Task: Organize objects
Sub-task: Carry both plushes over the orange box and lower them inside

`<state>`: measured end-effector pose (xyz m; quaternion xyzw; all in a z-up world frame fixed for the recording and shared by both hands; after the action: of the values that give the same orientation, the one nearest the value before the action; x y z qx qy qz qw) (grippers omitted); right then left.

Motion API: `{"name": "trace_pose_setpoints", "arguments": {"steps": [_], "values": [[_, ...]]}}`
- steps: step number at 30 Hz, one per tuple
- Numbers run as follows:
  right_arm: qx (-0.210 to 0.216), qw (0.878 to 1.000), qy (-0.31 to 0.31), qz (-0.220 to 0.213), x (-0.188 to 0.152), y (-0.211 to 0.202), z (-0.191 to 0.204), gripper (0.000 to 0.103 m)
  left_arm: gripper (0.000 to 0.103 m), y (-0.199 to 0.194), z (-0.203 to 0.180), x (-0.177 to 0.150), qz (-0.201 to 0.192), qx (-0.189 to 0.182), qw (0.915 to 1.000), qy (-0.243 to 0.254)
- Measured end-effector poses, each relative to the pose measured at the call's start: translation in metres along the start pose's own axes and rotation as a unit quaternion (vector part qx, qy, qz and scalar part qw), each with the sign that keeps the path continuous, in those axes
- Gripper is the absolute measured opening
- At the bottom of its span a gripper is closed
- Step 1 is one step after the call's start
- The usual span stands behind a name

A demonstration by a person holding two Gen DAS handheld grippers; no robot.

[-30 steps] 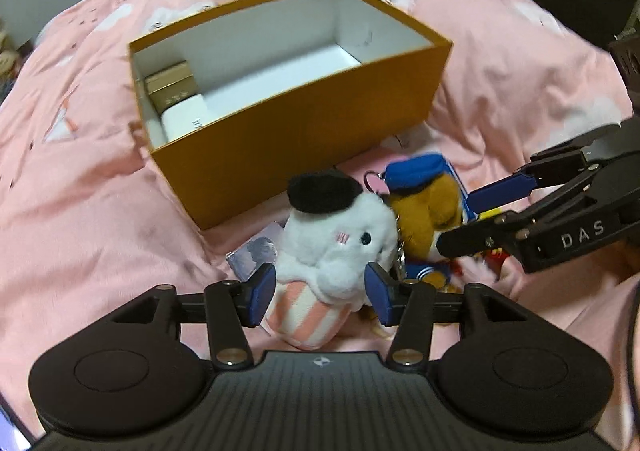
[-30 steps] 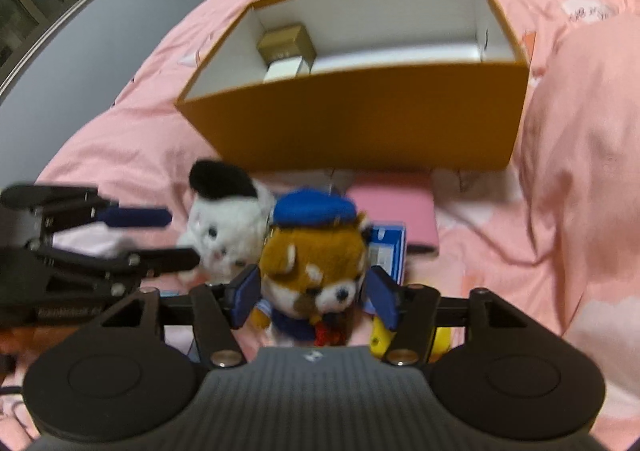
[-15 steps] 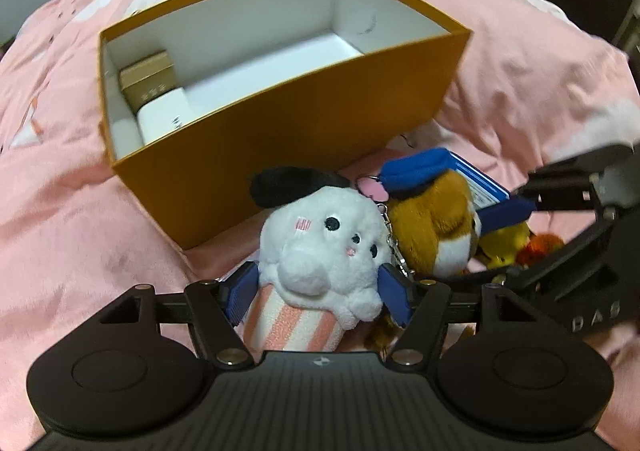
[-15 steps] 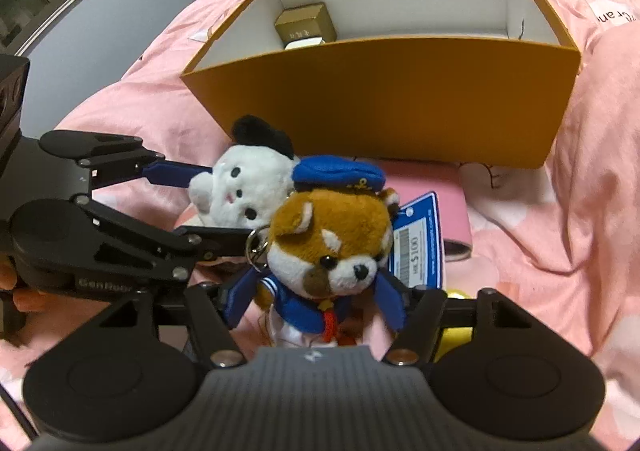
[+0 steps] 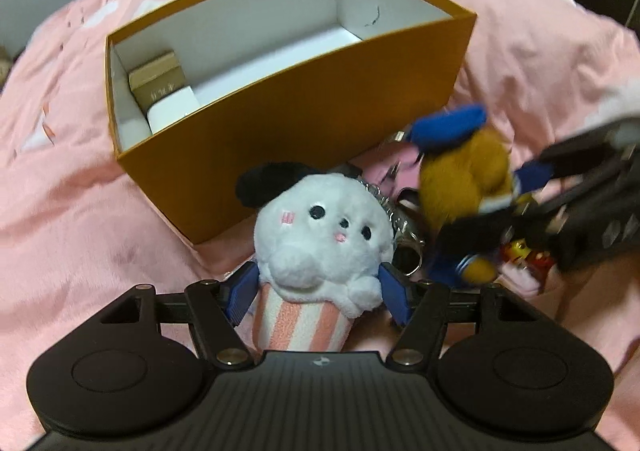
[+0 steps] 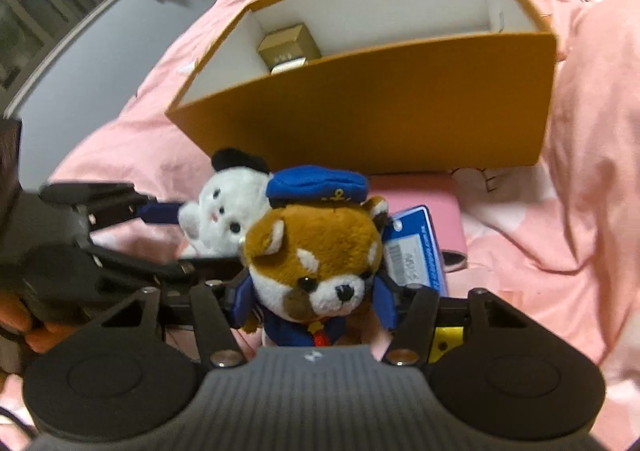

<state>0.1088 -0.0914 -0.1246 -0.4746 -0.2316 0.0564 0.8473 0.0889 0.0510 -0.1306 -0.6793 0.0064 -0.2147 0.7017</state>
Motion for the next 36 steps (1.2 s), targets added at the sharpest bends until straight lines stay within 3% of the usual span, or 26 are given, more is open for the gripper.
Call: {"name": "trace_pose_setpoints", "arguments": {"steps": [8, 13, 18, 26, 30, 36], "values": [[-0.031, 0.999, -0.008, -0.018, 0.000, -0.020, -0.001, 0.060, 0.068, -0.003, -0.021, -0.007, -0.023, 0.074, 0.9969, 0.017], [-0.043, 0.998, -0.027, -0.033, 0.004, -0.032, 0.002, 0.060, 0.066, -0.017, -0.007, -0.014, -0.037, 0.015, 0.9975, -0.058], [-0.042, 0.996, -0.044, -0.063, 0.014, -0.056, 0.007, 0.060, 0.066, -0.051, 0.003, -0.012, -0.079, -0.027, 0.9901, -0.113], [-0.036, 0.991, -0.065, -0.111, 0.042, -0.096, 0.019, 0.060, 0.066, -0.105, 0.015, 0.011, -0.147, -0.084, 0.9689, -0.180], [-0.037, 0.985, -0.087, -0.143, 0.062, -0.118, 0.030, 0.060, 0.066, -0.129, 0.024, 0.032, -0.184, -0.092, 0.9589, -0.195], [-0.050, 0.979, -0.109, -0.168, 0.106, -0.128, 0.043, 0.060, 0.066, -0.145, 0.059, 0.063, -0.204, -0.107, 0.9432, -0.239]]}}
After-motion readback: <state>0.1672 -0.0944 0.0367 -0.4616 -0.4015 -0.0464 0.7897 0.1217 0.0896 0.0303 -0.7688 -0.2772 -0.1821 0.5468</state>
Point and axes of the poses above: each gripper's, at about its wrist camera, not at the fingertips, and y roughly the way its jaws point, z to its left, x to its top, the point moved 6 cm from there along y, roughly the way its jaws point, and after that the axes turned 11 degrees about z, right-handed, at the moved point
